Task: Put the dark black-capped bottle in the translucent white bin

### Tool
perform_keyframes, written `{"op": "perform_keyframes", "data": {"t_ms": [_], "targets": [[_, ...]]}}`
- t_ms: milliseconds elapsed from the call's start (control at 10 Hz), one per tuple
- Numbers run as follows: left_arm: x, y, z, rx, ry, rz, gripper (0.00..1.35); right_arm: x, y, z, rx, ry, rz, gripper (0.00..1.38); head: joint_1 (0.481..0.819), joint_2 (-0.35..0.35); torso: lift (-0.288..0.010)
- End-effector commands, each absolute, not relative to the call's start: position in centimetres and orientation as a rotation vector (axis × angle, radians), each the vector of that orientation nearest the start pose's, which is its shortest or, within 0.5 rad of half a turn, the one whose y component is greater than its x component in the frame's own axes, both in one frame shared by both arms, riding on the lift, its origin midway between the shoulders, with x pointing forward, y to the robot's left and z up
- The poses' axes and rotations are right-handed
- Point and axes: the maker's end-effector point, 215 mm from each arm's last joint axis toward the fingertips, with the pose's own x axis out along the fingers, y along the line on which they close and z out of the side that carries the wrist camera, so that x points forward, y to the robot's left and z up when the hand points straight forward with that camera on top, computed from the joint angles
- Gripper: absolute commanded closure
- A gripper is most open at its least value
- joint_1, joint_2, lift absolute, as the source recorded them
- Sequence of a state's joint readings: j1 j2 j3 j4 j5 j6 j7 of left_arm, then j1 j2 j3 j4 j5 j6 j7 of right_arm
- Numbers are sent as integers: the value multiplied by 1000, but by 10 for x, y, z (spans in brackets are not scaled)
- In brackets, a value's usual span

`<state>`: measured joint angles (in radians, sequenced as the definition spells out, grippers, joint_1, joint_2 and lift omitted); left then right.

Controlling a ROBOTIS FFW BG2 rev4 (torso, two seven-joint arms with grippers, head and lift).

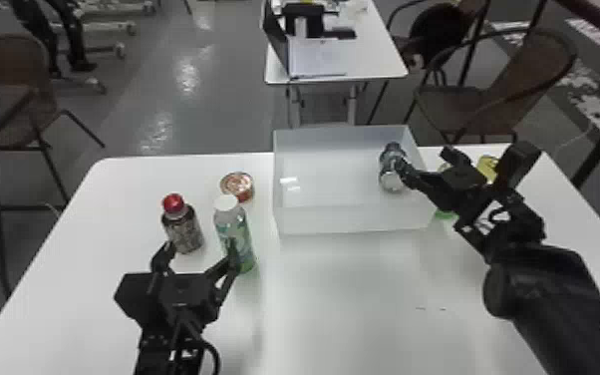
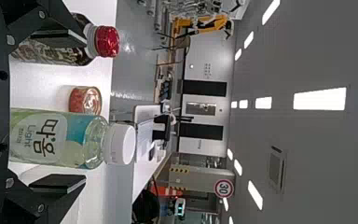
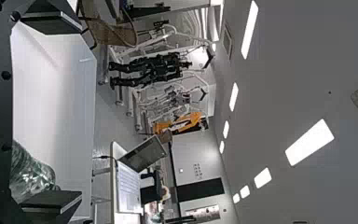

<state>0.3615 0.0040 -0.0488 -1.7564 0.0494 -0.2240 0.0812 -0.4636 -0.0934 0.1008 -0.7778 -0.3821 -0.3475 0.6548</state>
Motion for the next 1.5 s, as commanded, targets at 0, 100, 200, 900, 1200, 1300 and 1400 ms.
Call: {"op": "perform_keyframes", "data": {"t_ms": [0,100,200,900,1200,1300,1400], "targets": [[475,222,-367,-66,-44,48,259,656,-136,-334,241,-93,600,39,695,67,-94],[475,221,-368,-66,-42,47,257,647,-126,-326,224,-96,613,39,695,74,-94],[474,221,-368,-67,-44,47,256,635,-123,-319,196,-100,586,41,695,83,-94],[474,220,-364,-67,-53,44,256,519,-187,-342,133,6,347,85,695,46,-94],[472,220,-366,-61,-47,42,256,478,-195,-386,101,129,278,84,695,38,-94],[472,219,-366,-63,-48,41,256,472,-199,-384,90,128,247,88,695,34,-94],[473,217,-366,-62,-42,37,256,467,-201,-377,81,106,224,90,695,25,-94]]}}
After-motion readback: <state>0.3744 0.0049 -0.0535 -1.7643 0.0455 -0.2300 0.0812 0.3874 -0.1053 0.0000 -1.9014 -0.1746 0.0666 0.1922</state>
